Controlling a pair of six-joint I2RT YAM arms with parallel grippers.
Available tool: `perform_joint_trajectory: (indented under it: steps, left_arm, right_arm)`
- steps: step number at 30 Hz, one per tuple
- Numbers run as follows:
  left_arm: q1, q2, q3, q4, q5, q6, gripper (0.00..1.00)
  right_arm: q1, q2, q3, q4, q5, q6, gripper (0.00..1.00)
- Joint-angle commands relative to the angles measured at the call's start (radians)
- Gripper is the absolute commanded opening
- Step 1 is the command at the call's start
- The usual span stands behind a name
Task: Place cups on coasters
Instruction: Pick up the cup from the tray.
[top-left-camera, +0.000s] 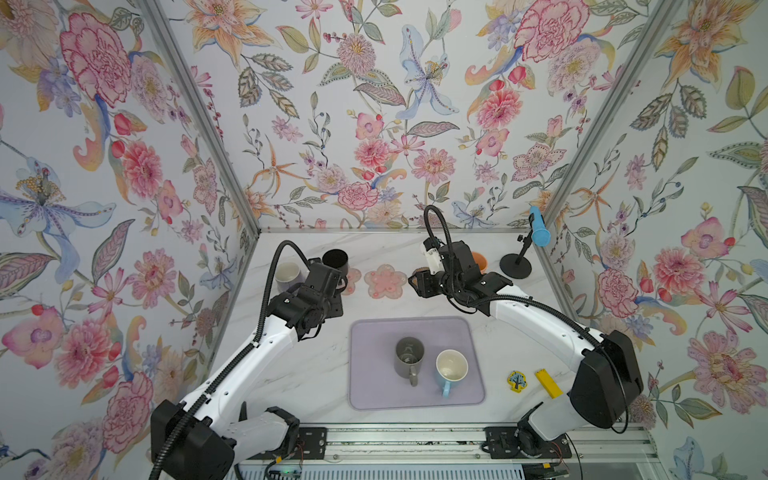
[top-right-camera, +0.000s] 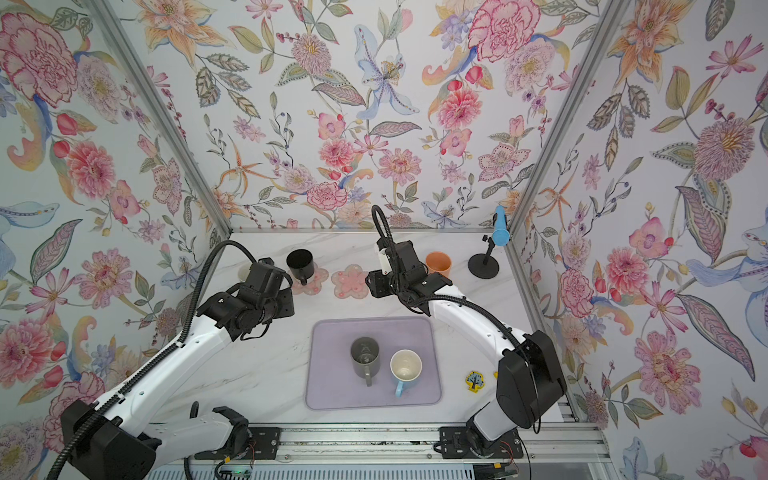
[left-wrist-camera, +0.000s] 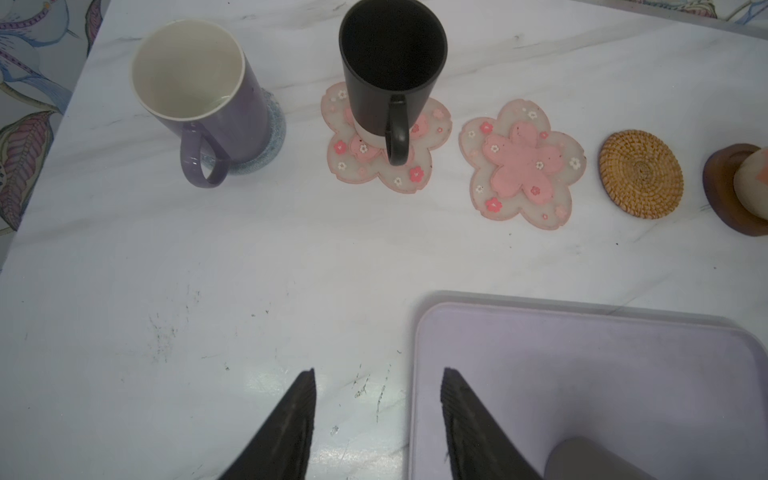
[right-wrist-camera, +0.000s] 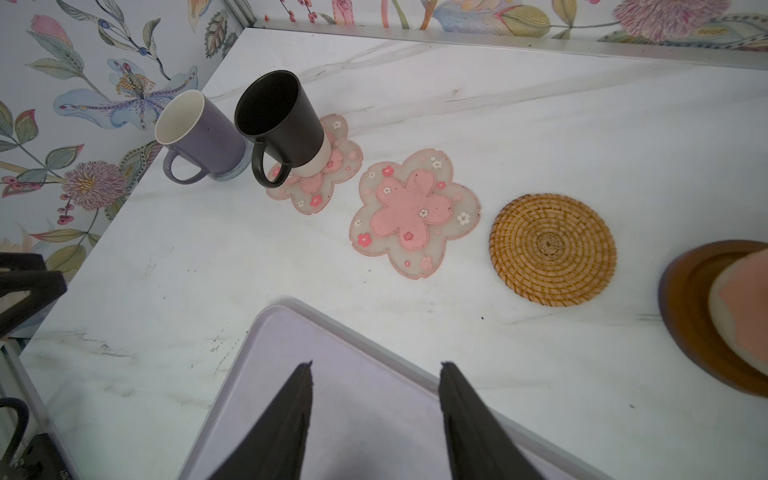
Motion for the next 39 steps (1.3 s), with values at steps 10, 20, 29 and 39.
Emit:
perform_joint_trajectory:
  steps: [10, 20, 29, 39]
  left_arm:
    - [-0.351, -0.081, -0.153, 0.025, -0.016, -0.034, 0.58]
    - [-0.542, -0.062, -0.182, 0.107, -0.026, -0.118, 0.61]
    - [-0.673, -0.01, -0.212, 0.172, 0.049, -0.194, 0.64]
    - [-0.777, 0.056, -0.223, 0.245, 0.087, -0.261, 0.65]
  right_arm:
    - [-0.051, -0.17, -0.14, -0.09, 0.048, -0.014, 0.64]
    - [-0.114, -0.262, -0.209, -0.095, 0.041, 0.0, 0.66]
    - [-0.173, -0.324, -0.243, -0.102, 0.064, -0.02, 0.65]
    - [-0.211, -0.365, -0.278, -0.102, 0.047, -0.023, 0.65]
